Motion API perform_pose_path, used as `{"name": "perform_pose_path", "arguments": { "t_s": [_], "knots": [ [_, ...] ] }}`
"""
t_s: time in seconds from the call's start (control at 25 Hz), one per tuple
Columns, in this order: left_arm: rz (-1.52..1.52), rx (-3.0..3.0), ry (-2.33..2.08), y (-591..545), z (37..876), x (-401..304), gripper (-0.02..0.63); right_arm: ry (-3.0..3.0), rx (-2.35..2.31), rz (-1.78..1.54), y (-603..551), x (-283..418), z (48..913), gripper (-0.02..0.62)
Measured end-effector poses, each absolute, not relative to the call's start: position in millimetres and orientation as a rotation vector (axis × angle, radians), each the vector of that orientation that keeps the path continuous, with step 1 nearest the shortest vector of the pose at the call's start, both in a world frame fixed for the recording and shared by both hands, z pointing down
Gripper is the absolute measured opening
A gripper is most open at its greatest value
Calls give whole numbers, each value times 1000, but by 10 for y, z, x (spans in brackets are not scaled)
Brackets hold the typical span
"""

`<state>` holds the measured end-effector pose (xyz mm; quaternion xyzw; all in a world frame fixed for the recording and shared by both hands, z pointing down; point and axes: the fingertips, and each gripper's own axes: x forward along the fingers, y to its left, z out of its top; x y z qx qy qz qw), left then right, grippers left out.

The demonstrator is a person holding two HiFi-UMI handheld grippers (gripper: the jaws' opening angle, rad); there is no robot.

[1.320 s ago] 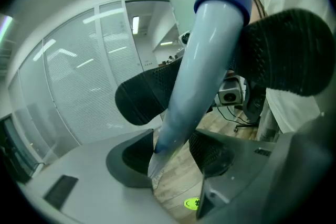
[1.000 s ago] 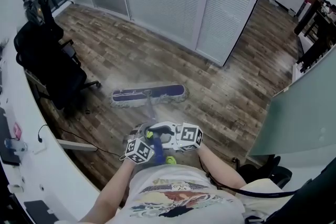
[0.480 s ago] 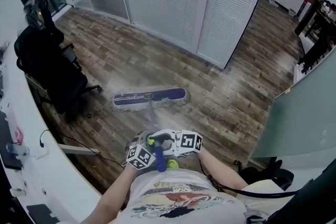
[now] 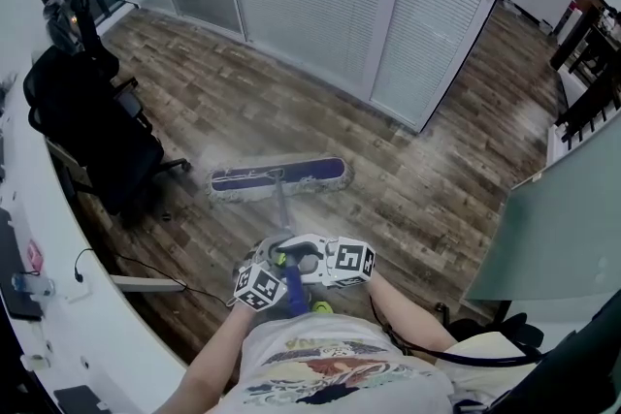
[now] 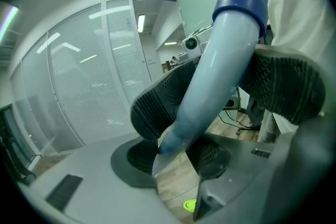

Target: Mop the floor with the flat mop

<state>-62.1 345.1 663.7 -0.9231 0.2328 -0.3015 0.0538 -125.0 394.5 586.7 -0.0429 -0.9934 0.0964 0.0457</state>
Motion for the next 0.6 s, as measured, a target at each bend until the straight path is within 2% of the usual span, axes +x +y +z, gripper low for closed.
{"name": "perform_pose_path", "arguments": {
  "t_s": [0.6],
  "knots": [
    [-829,-2879,778,1604,6379,-1500,137,-3021,-113,317,2087,-2140,5623,250]
  ]
}}
